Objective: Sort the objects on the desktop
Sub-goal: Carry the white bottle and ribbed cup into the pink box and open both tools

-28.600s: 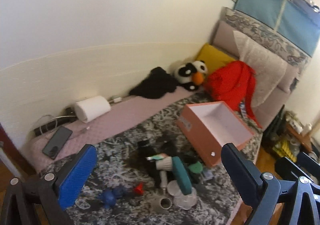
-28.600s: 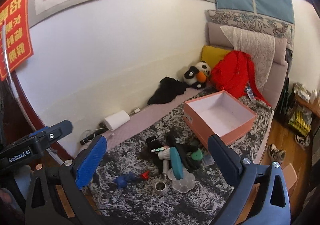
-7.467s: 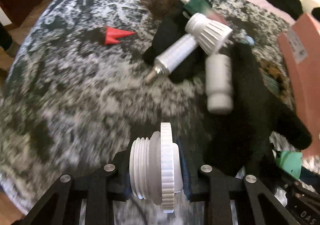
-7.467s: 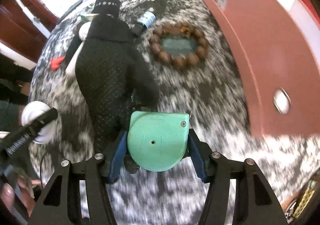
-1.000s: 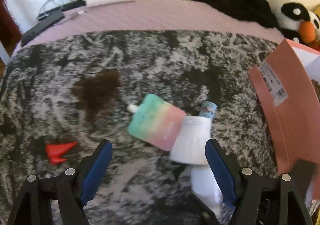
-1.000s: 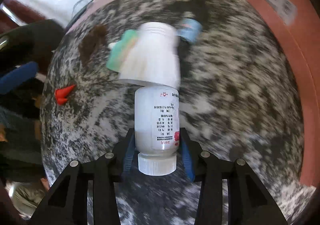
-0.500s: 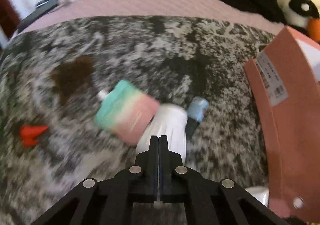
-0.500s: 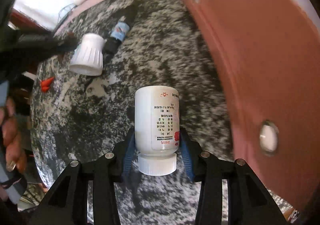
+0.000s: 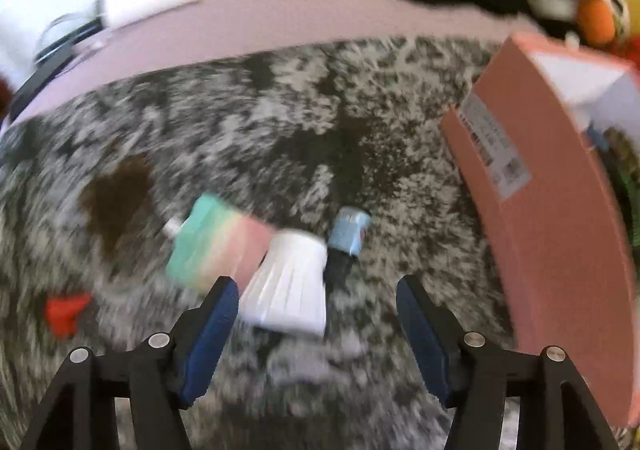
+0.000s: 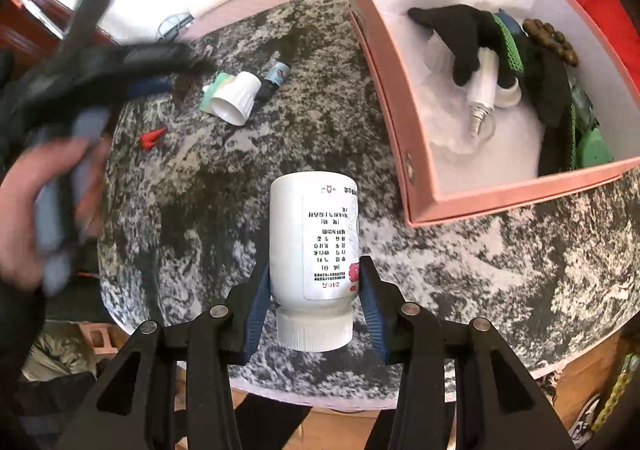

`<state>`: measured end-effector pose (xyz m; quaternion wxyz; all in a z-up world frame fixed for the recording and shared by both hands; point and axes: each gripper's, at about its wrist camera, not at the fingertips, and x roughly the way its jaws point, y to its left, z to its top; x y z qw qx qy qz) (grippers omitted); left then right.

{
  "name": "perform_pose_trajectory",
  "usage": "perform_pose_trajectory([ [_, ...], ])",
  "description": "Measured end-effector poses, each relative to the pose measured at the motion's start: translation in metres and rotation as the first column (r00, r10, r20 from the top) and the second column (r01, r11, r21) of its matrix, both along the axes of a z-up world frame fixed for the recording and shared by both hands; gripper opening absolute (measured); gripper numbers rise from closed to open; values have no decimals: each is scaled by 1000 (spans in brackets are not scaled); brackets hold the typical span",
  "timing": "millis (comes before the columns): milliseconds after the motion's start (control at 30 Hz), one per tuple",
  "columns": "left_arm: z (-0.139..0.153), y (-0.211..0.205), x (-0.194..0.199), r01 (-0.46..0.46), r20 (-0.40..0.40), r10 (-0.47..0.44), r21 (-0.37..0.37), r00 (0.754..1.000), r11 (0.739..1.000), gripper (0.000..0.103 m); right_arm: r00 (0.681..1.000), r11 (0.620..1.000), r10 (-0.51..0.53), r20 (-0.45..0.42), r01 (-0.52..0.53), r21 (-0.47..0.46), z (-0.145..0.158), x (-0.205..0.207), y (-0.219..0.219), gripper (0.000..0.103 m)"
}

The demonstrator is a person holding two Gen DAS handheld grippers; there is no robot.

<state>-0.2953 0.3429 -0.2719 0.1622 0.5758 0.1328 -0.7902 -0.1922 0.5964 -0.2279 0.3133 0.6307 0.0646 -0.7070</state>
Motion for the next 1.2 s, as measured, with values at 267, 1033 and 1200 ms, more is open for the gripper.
perform_pose_trajectory([
  [267,-19,0,17,3,53,-2,-6,999,1000,44,999,999,-42,12,42,-21,-18,-10,8,45],
  [1033,183,196,-8,69,-227,-30,168,974,983,44,973,993,-116,-201,121,13,132,-112,134,45],
  [1200,155,193,-76,94,-218,-56,170,974,981,66,962,986,-164,-218,163,-24,117,-188,146,45],
])
